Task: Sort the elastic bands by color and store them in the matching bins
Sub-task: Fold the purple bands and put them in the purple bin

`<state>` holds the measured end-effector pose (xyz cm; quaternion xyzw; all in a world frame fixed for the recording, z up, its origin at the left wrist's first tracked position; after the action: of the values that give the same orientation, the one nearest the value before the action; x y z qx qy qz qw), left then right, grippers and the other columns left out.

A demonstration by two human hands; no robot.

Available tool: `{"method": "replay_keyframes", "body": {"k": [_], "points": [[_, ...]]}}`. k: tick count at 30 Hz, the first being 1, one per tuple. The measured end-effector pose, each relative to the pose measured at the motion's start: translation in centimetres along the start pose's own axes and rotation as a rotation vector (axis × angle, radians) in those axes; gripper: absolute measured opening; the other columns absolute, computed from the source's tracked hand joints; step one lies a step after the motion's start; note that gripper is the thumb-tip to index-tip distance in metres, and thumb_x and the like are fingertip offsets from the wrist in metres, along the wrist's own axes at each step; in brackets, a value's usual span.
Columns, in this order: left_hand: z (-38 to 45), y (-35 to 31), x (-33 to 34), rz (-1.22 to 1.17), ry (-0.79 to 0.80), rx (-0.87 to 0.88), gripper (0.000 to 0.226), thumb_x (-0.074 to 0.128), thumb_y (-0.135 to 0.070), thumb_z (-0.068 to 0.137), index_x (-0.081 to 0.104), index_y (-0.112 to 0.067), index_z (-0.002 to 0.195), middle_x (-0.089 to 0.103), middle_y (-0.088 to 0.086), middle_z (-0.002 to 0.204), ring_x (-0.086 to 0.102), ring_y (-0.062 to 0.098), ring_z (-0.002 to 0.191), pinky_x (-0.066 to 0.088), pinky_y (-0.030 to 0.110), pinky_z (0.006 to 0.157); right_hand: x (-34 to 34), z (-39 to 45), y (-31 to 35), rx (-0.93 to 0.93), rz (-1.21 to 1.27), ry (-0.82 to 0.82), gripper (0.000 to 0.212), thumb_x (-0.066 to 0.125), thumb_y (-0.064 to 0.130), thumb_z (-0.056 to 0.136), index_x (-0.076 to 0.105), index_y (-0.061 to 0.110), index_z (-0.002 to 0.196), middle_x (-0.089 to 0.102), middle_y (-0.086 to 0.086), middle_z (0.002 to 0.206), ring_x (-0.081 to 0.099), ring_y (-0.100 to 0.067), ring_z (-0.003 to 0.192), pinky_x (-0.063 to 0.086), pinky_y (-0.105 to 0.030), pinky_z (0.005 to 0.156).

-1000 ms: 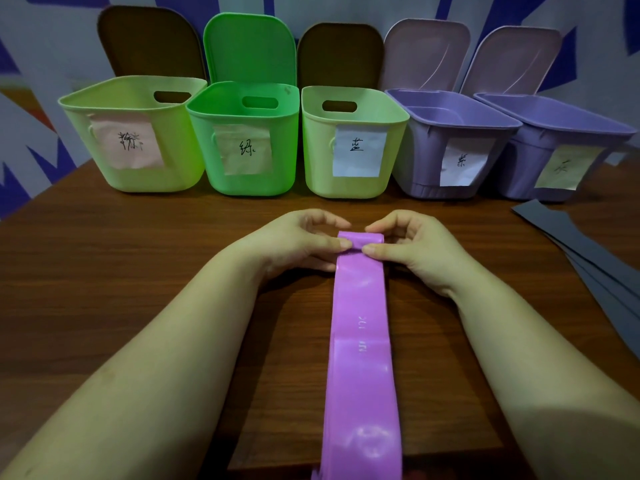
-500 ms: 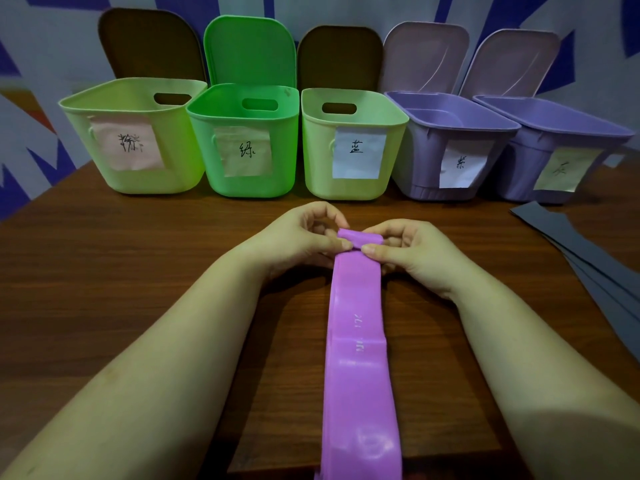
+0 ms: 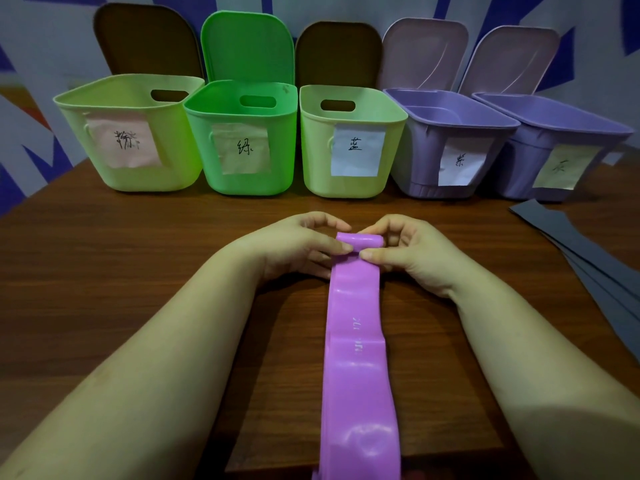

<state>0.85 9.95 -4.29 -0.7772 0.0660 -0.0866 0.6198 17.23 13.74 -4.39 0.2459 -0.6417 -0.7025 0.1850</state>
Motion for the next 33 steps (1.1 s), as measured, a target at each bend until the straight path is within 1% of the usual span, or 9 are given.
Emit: {"method": "replay_keyframes", "body": {"k": [5, 7, 9, 15, 20, 25, 27, 30, 33], "points": [[-0.2, 0.0, 0.4, 0.063, 0.03, -0.049, 0.011, 0.06, -0.019, 0.087, 0.061, -0.015, 0.097, 0.064, 0.003, 0.069, 0.065, 0.011, 0.06, 0.054, 0.022, 0.054, 0.1, 0.1, -0.1, 0.0, -0.012, -0.004, 0.025, 0.066, -0.012, 0.075, 0.061, 0.011, 0.083, 0.065, -0.005, 0.073, 0.056, -0.006, 0.057, 0.043, -0.016, 0.053], [-0.2, 0.0, 0.6, 0.08, 0.046, -0.067, 0.025, 0.058, -0.039, 0.082, 0.063, -0.016, 0.091, 0.065, 0.004, 0.068, 0.063, 0.014, 0.06, 0.053, 0.022, 0.053, 0.1, 0.1, -0.1, -0.007, -0.016, -0.004, 0.025, 0.067, -0.012, 0.075, 0.061, 0.011, 0.083, 0.065, -0.004, 0.073, 0.056, -0.006, 0.057, 0.043, -0.017, 0.053], [0.0, 0.2, 0.6, 0.125, 0.025, -0.075, 0.035, 0.056, -0.047, 0.082, 0.064, -0.014, 0.091, 0.064, 0.008, 0.073, 0.061, 0.017, 0.06, 0.053, 0.024, 0.053, 0.1, 0.0, 0.0, -0.013, -0.022, -0.007, 0.025, 0.067, -0.012, 0.075, 0.061, 0.011, 0.084, 0.066, -0.002, 0.072, 0.057, -0.006, 0.058, 0.045, -0.016, 0.053], [0.4, 0.4, 0.3, 0.108, 0.004, -0.083, 0.024, 0.058, -0.03, 0.089, 0.064, -0.008, 0.089, 0.064, 0.006, 0.069, 0.062, 0.012, 0.056, 0.055, 0.021, 0.054, 0.3, -0.1, 0.1, 0.0, -0.05, 0.003, 0.024, 0.066, -0.013, 0.076, 0.06, 0.008, 0.086, 0.064, -0.006, 0.076, 0.059, -0.002, 0.057, 0.047, -0.014, 0.054], [0.4, 0.6, 0.2, 0.069, 0.005, -0.098, 0.016, 0.06, -0.02, 0.087, 0.064, -0.005, 0.093, 0.064, 0.008, 0.071, 0.062, 0.01, 0.057, 0.054, 0.018, 0.054, 0.3, 0.0, -0.2, 0.019, -0.074, 0.005, 0.026, 0.068, -0.011, 0.075, 0.062, 0.01, 0.088, 0.063, -0.014, 0.088, 0.058, -0.017, 0.075, 0.05, -0.019, 0.063], [0.1, 0.2, 0.4, 0.024, 0.015, -0.065, 0.009, 0.059, -0.013, 0.088, 0.065, -0.008, 0.092, 0.068, 0.003, 0.066, 0.065, 0.008, 0.057, 0.053, 0.017, 0.052, 0.3, -0.1, -0.1, 0.049, -0.036, 0.016, 0.027, 0.068, -0.007, 0.075, 0.063, 0.012, 0.093, 0.066, -0.014, 0.093, 0.063, -0.018, 0.082, 0.054, -0.021, 0.067], [0.0, 0.1, 0.5, 0.022, 0.006, -0.026, 0.007, 0.06, -0.012, 0.087, 0.064, -0.009, 0.092, 0.068, 0.002, 0.067, 0.065, 0.007, 0.058, 0.054, 0.017, 0.053, 0.4, -0.2, 0.1, 0.079, 0.02, 0.031, 0.028, 0.071, 0.0, 0.072, 0.062, 0.013, 0.095, 0.067, -0.008, 0.088, 0.065, -0.013, 0.076, 0.054, -0.018, 0.061], [-0.2, -0.1, 0.7, 0.046, 0.0, 0.029, 0.003, 0.062, -0.011, 0.086, 0.064, -0.012, 0.087, 0.068, -0.001, 0.066, 0.063, 0.005, 0.057, 0.052, 0.016, 0.052, 0.7, -0.3, 0.4, 0.127, 0.016, 0.009, 0.033, 0.077, 0.023, 0.065, 0.06, 0.013, 0.092, 0.062, -0.001, 0.074, 0.059, -0.006, 0.061, 0.049, -0.016, 0.052], [-0.4, -0.4, 0.9, 0.03, -0.006, 0.083, 0.005, 0.061, -0.007, 0.086, 0.063, -0.012, 0.086, 0.068, -0.002, 0.064, 0.064, 0.005, 0.055, 0.05, 0.016, 0.049, 1.0, -0.2, 0.3, 0.174, -0.005, -0.004, 0.028, 0.061, 0.038, 0.072, 0.053, 0.013, 0.081, 0.055, 0.007, 0.052, 0.05, -0.002, 0.044, 0.044, -0.016, 0.044]]}}
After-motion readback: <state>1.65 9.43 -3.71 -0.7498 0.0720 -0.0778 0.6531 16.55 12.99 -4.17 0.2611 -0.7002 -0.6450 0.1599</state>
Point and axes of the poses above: each hand's wrist, its own z-axis towards the middle knuckle, its own x-axis out of the palm, y = z × x, the point moved 3 cm from there along z, towards the middle knuckle
